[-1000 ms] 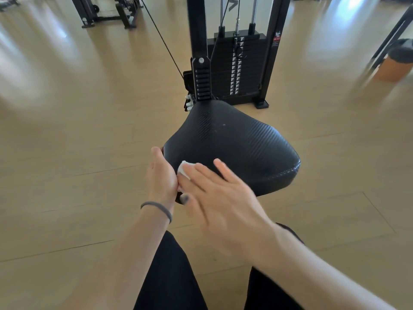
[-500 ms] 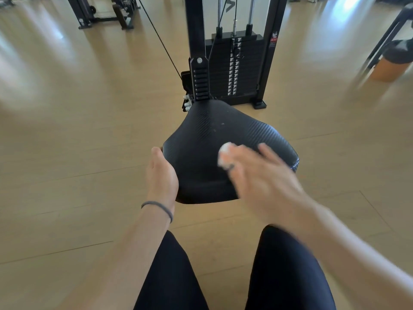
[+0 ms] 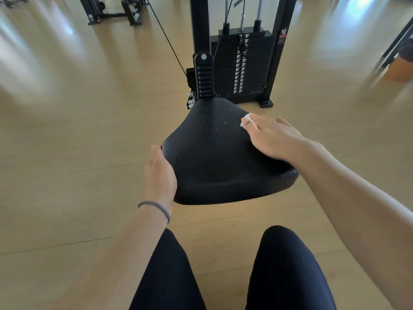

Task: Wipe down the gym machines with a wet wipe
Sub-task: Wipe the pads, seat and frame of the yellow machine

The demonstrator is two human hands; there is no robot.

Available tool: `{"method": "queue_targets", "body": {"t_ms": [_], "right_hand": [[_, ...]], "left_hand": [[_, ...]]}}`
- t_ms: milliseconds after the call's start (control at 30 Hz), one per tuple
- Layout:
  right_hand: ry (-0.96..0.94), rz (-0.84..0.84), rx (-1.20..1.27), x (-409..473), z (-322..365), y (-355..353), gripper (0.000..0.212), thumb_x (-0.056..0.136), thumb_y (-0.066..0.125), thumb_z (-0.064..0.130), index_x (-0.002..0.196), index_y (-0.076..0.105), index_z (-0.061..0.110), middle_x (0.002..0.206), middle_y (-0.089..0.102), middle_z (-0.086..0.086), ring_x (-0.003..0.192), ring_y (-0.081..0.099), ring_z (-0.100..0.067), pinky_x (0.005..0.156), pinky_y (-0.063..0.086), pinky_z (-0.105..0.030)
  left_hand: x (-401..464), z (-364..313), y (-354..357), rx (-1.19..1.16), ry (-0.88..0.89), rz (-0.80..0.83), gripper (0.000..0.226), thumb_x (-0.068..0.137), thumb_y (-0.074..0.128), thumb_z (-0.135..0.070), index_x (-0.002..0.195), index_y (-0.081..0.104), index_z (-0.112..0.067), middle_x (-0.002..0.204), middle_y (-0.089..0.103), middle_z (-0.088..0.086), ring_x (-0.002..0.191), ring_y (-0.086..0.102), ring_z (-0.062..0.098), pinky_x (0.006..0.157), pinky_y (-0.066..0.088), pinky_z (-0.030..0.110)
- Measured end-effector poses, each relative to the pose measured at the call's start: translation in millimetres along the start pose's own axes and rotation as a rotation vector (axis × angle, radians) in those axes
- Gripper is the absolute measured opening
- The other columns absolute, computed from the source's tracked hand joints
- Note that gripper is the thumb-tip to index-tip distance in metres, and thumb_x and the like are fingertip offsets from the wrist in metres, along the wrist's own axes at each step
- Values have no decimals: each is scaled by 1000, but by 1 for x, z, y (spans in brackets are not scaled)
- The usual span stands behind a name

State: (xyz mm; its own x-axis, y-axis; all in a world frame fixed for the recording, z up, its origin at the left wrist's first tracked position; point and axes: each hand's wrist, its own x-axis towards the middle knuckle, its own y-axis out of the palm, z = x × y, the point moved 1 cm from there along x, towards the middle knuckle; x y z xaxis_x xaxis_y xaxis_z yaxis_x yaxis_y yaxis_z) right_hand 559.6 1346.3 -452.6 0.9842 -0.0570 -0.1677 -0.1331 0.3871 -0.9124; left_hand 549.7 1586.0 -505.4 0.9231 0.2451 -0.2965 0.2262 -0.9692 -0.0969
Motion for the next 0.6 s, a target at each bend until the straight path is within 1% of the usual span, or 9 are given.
{"method": "queue_targets", "body": {"t_ms": [67, 133, 167, 267, 333, 400, 500, 533, 600], "right_hand": [[46, 49, -64, 15, 8, -3, 47, 110, 12, 32, 130, 54, 19, 144, 52, -1, 136, 43, -25, 117, 21, -47], [-80, -7, -156, 8, 25, 7, 44, 110, 15, 32, 119, 55, 19, 133, 55, -1, 131, 48, -26, 114, 27, -49], [-180, -24, -149, -2, 38, 15, 45, 110, 16, 33, 125, 55, 20, 135, 53, 2, 132, 48, -22, 116, 27, -48], [-457, 106, -120, -28, 75, 40, 51, 111, 14, 34, 157, 36, 25, 162, 31, 14, 150, 23, -7, 126, 6, -41], [-525, 188, -155, -31, 80, 38, 51, 111, 11, 35, 160, 25, 32, 166, 17, 21, 153, 10, 0, 127, -5, -36], [-452, 206, -153, -11, 60, 23, 51, 112, 9, 36, 160, 23, 36, 166, 17, 24, 153, 10, 2, 127, -7, -36], [-201, 159, -201, 18, 30, -4, 49, 112, 10, 32, 157, 32, 33, 164, 28, 19, 152, 22, -9, 126, 1, -39], [-196, 126, -248, 19, 32, -4, 49, 112, 11, 29, 153, 38, 29, 161, 35, 16, 148, 30, -14, 124, 5, -41], [-357, 103, -251, 3, 55, 11, 48, 111, 14, 28, 149, 44, 23, 157, 42, 11, 144, 36, -12, 125, 6, -41]], "left_hand": [[-2, -1, 1, 12, 6, -19, 38, 100, 27, -39, 89, 47, -9, 84, 48, 7, 77, 43, 20, 66, 34, 36], [-3, -3, 3, 14, -8, -35, 43, 99, 27, -40, 97, 53, -6, 86, 51, 10, 79, 45, 20, 66, 35, 34], [-2, -3, 3, 6, -23, -34, 47, 98, 27, -43, 102, 56, -7, 88, 54, 11, 80, 48, 20, 66, 36, 34], [-3, -4, 3, -75, -75, -56, 44, 97, 28, -43, 90, 61, -14, 84, 61, 3, 80, 53, 18, 64, 39, 31], [-2, -3, 3, -101, -84, -54, 49, 97, 24, -44, 97, 68, -23, 93, 69, -5, 88, 60, 17, 73, 48, 32], [-5, -4, 2, -100, -86, -49, 55, 97, 18, -50, 110, 71, -38, 107, 73, -7, 104, 64, 17, 93, 51, 38], [-12, -8, 3, -102, -111, -27, 55, 100, 15, -51, 111, 68, -43, 113, 70, -8, 110, 60, 16, 102, 47, 42], [-14, -9, 3, -96, -114, -27, 53, 100, 16, -51, 105, 68, -44, 111, 70, -8, 109, 61, 17, 102, 47, 42], [-15, -12, 3, -94, -106, -34, 53, 98, 18, -51, 91, 69, -40, 106, 73, -2, 106, 63, 22, 100, 49, 46]]}}
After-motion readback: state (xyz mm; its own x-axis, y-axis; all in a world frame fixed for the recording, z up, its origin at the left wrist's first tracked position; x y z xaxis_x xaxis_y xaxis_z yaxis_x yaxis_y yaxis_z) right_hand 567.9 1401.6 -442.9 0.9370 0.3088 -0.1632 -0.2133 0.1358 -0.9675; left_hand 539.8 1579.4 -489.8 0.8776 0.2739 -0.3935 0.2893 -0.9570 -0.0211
